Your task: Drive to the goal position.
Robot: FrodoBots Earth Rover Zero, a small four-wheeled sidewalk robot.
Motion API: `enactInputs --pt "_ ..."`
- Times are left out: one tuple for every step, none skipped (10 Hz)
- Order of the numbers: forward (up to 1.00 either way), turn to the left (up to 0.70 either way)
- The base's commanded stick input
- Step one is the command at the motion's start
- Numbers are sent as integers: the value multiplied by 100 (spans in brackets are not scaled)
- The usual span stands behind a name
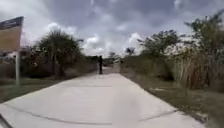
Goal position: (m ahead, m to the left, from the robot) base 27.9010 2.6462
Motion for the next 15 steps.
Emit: enactInputs --pt "70 0" --pt "70 0" --pt "70 0" --pt "70 0" --pt "70 0" --pt "70 0" --pt "70 0" --pt "70 0" --pt "70 0" --pt "70 0" --pt "70 0" --pt "70 0" --pt "70 0" --pt "70 0" --pt "70 0"
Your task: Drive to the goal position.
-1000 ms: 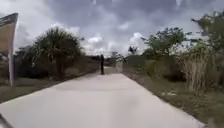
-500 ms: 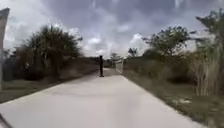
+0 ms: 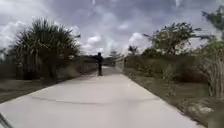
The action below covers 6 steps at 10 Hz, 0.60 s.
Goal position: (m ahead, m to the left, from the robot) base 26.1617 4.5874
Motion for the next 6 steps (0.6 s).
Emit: enactInputs --pt "70 0" --pt "70 0" --pt "70 0" --pt "70 0" --pt "70 0" --pt "70 0"
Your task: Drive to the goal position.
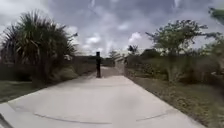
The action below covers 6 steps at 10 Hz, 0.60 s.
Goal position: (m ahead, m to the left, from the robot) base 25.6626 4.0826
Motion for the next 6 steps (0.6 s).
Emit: enactInputs --pt "70 0" --pt "70 0" --pt "70 0" --pt "70 0" --pt "70 0" --pt "70 0"
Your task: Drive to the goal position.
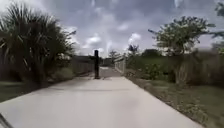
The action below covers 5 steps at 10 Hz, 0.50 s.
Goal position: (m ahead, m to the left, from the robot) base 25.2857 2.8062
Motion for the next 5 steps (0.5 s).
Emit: enactInputs --pt "70 0" --pt "70 0" --pt "70 0" --pt "70 0" --pt "70 0"
